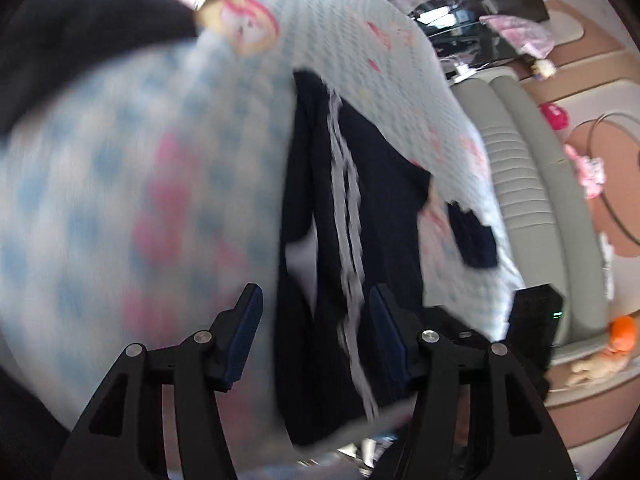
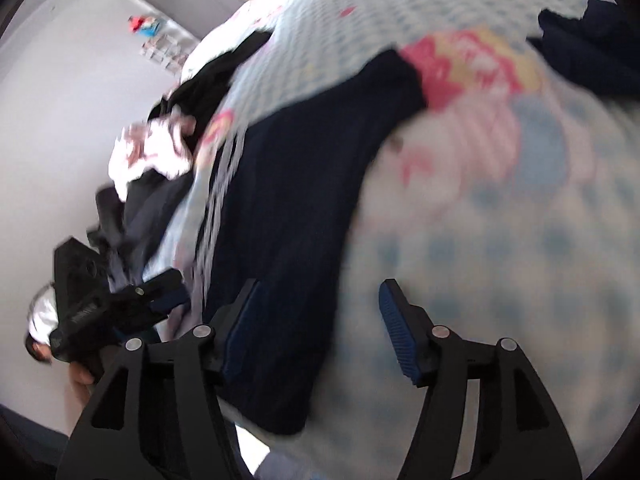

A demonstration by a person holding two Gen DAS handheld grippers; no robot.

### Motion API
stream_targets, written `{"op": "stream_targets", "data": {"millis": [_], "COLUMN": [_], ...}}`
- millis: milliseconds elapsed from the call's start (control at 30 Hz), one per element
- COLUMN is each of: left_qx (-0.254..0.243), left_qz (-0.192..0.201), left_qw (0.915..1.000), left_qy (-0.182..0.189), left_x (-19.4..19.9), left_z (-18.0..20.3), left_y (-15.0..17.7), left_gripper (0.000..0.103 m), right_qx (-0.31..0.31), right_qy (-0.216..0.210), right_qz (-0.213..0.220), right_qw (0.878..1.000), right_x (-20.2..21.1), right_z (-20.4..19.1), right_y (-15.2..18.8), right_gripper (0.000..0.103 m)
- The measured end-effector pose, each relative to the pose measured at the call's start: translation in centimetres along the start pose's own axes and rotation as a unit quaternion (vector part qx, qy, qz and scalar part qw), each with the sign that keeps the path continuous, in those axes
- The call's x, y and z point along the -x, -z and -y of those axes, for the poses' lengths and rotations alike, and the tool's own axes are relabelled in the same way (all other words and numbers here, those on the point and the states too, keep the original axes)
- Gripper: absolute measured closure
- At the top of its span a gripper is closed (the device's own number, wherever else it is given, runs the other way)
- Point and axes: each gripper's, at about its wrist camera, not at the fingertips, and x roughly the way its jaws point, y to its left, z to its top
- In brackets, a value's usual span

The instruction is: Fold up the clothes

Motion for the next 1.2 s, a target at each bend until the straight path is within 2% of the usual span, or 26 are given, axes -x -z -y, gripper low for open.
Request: {"op": "stream_targets", "data": {"millis": [133,167,267,300,367,500,567,600,633,733,1000,1100,1167,1200], "left_qx": [-0.001,-0.015,-0.046,-0.053,-0.058,-0.074,-0.082,-0.083,-0.084,-0.087,-0.089,-0.069,-0.06,-0.056], "left_qz": [-0.009,-0.008,-0.01,-0.01,-0.009,-0.01,-0.011,-0.009,-0.008,-0.005,-0.002,-0.002,0.027,0.042], "left_qw": [0.9999,0.9999,0.9987,0.9983,0.9976,0.9959,0.995,0.9954,0.9957,0.9957,0.9957,0.9976,0.9978,0.9975], "left_qy": [0.005,-0.003,-0.02,-0.024,-0.036,-0.052,-0.056,-0.047,-0.039,-0.031,-0.027,-0.008,0.007,0.013], "left_x": [-0.6,-0.7,-0.7,-0.7,-0.8,-1.1,-1.2,-0.9,-0.7,-0.3,1.3,1.9,3.0,3.5], "left_z": [-0.5,-0.1,0.7,0.8,1.0,1.4,1.6,1.7,1.9,2.2,2.1,1.4,1.1,1.0], "left_y": [2.7,2.8,3.1,3.2,3.4,3.8,3.9,4.0,4.1,4.3,5.7,5.7,5.2,4.9], "left_gripper": [0.045,0.048,0.07,0.072,0.073,0.07,0.074,0.078,0.078,0.078,0.078,0.075,0.072,0.065], "right_qx": [-0.001,0.006,0.042,0.049,0.043,0.025,0.031,0.034,0.035,0.03,0.024,0.019,0.017,0.018], "right_qy": [0.008,0.016,0.05,0.049,0.03,0.036,0.051,0.053,0.052,0.042,0.025,0.024,0.021,0.017], "right_qz": [0.008,0.006,-0.003,0.001,0.001,0.006,0.013,0.013,0.016,0.028,0.02,0.011,0.008,0.006], "right_qw": [1.0,1.0,0.998,0.998,0.999,0.999,0.998,0.998,0.998,0.998,0.999,0.999,1.0,1.0], "right_x": [-0.3,-0.4,-0.6,-0.3,0.0,-1.2,-1.2,-0.8,-0.4,1.1,1.9,2.2,2.4,2.5], "right_z": [-0.5,-0.7,-2.2,-2.8,-3.2,-3.0,-3.2,-3.2,-3.2,-3.2,-3.6,-3.5,-3.4,-3.4], "right_y": [2.8,3.1,3.8,4.0,4.2,4.9,5.2,5.3,5.4,5.6,7.1,7.9,8.0,8.0], "right_gripper": [0.036,0.036,0.036,0.038,0.039,0.039,0.051,0.062,0.072,0.079,0.08,0.075,0.066,0.063]}}
